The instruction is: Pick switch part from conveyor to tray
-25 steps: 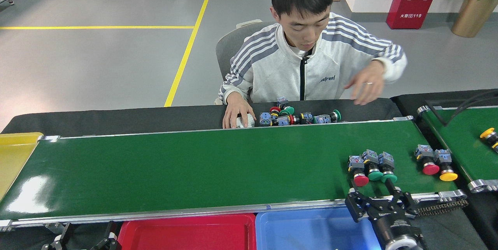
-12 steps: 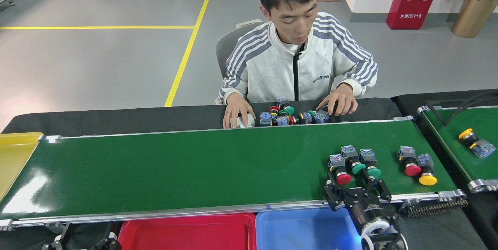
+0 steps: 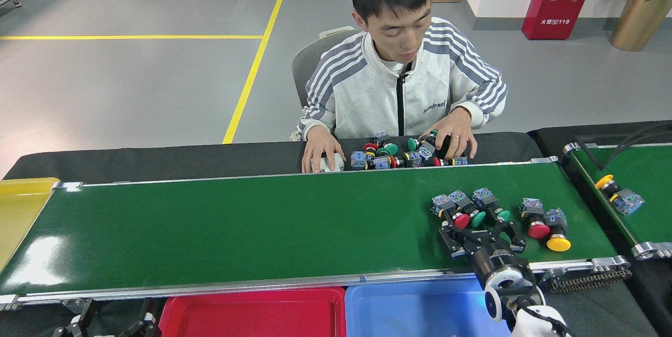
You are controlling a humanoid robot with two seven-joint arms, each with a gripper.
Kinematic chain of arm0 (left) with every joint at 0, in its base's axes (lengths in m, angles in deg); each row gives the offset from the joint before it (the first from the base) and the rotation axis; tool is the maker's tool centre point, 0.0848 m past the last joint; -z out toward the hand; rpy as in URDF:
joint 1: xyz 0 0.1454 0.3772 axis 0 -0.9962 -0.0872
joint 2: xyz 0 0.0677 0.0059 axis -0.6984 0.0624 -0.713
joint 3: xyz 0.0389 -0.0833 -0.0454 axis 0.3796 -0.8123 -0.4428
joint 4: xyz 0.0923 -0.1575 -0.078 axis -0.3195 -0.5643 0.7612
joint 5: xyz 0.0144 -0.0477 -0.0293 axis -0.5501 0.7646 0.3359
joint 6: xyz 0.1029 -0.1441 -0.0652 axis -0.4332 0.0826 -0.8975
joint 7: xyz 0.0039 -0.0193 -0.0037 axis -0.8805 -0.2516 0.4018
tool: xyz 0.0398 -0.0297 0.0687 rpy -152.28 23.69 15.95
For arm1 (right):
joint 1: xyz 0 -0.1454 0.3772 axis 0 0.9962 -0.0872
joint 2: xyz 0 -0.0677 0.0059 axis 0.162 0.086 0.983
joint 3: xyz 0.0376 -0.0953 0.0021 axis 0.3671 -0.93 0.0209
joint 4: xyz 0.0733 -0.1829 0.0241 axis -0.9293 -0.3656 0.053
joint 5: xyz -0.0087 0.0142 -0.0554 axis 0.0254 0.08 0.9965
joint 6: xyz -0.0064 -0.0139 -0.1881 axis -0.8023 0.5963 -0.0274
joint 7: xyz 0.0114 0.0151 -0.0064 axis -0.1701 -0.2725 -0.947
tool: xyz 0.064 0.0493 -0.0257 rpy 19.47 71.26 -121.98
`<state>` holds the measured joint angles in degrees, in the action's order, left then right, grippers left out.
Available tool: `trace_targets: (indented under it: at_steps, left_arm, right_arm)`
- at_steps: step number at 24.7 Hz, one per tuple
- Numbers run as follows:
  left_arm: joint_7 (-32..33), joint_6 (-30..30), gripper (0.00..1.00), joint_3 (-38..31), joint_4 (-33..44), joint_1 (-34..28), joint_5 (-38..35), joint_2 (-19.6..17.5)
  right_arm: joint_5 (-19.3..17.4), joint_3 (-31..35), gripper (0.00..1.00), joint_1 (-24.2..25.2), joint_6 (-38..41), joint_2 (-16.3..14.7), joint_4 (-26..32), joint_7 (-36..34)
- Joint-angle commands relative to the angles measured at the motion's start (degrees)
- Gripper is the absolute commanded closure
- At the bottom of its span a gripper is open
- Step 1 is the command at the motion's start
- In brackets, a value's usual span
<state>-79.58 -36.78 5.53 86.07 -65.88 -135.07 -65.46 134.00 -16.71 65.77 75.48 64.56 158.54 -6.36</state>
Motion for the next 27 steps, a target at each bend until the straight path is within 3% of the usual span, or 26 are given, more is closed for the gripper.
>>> trace_targets:
  at_steps: [1,4,9,14,15,16,17,18,24,27]
  left_arm:
    - [-0.2,-0.1,0.0,0.0,0.5,0.4,-0.1,-0.7]
    - [-0.2,-0.1,0.0,0.0,0.7,0.4,-0.1,-0.6]
    - [-0.2,-0.1,0.0,0.0,0.7,-0.2,-0.2,-0.7]
    - [-0.2,-0.1,0.0,0.0,0.7,-0.1,-0.1,-0.6]
    - [-0.2,-0.1,0.0,-0.1,0.7,-0.1,-0.1,-0.6]
    - [-0.2,-0.2,0.0,0.0,0.7,-0.1,-0.2,-0.6]
    - [-0.2,-0.3,0.0,0.0,0.6,0.1,-0.2,-0.6]
    - [-0.2,-0.3,0.0,0.0,0.6,0.2,-0.2,-0.6]
    - [-0.2,-0.4,0.0,0.0,0.7,0.3,-0.2,-0.6]
    - [-0.2,-0.4,0.0,-0.1,0.9,-0.4,-0.2,-0.3]
  right_arm:
    - [-0.2,-1.2,0.85,-1.2,0.7,-0.3,0.4,1.0]
    - [-0.4,-1.6,0.98,-1.2,1.2,-0.3,0.8,1.0]
    - [-0.4,-6.0,0.98,0.0,2.4,-0.1,6.3,0.5]
    - [-0.2,-15.3,0.98,4.2,16.4,0.1,17.0,0.3]
    - [-0.2,-17.6,0.93,4.5,20.1,0.1,18.1,0.3]
    - [-0.2,-19.5,0.74,4.5,23.0,0.2,18.8,0.2]
    - [-0.2,-21.2,0.35,4.5,24.7,0.5,19.1,0.1]
    - [-0.2,-22.5,0.06,4.5,25.8,1.0,19.1,0.1]
    - [-0.2,-24.4,0.01,4.6,28.0,1.9,19.0,0.1]
    - [-0.5,-18.6,0.01,5.6,27.6,1.8,19.6,0.1]
